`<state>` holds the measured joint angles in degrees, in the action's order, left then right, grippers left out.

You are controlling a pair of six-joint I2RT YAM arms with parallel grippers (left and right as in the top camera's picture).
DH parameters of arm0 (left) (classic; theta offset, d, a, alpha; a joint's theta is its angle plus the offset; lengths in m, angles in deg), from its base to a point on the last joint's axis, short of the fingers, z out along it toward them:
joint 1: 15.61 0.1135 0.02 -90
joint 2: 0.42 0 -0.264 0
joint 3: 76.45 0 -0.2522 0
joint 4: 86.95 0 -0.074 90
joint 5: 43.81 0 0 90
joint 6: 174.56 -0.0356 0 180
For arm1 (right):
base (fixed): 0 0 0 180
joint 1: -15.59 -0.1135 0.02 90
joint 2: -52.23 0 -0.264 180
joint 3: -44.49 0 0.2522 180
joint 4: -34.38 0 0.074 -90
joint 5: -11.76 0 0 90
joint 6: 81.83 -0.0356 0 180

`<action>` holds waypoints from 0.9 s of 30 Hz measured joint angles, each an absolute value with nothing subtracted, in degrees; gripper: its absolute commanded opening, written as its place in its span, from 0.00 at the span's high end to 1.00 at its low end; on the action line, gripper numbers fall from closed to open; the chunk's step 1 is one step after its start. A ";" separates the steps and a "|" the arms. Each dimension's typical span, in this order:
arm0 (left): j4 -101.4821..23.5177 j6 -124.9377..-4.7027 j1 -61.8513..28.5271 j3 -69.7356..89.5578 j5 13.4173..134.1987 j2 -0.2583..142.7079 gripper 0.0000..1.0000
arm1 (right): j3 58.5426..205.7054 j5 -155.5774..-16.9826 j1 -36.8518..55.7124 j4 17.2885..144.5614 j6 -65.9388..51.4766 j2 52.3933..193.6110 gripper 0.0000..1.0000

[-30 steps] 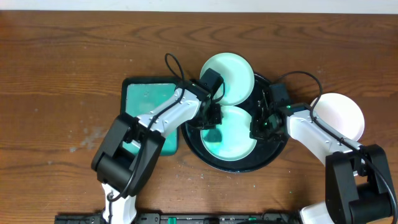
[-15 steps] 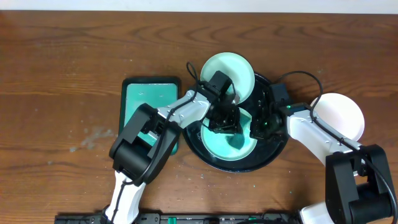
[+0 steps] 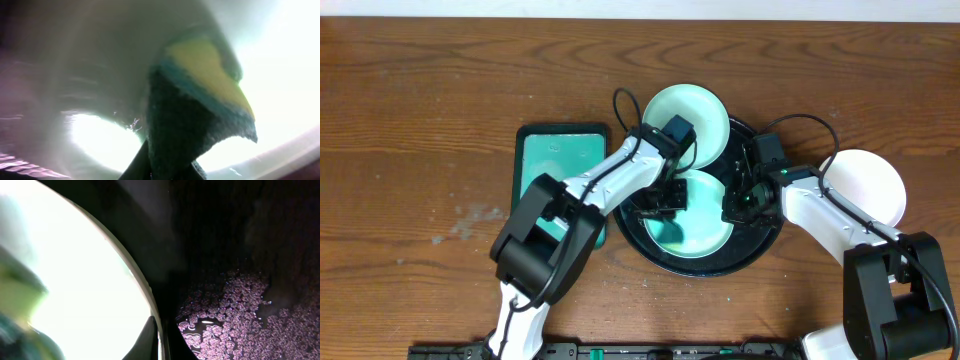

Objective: Clean dirty plates on tray and stack at the side
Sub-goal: 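Scrub the pale green plate with the sponge while right gripper holds it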

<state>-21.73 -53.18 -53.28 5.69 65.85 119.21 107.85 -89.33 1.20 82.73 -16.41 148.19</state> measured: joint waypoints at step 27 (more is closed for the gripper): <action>-37.90 -58.91 -55.75 4.62 91.71 125.11 0.93 | 107.87 -90.03 1.16 82.38 -16.87 148.35 0.99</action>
<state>-37.90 -58.91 -55.75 4.62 91.71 125.11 107.87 -90.03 1.16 82.38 -16.87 148.35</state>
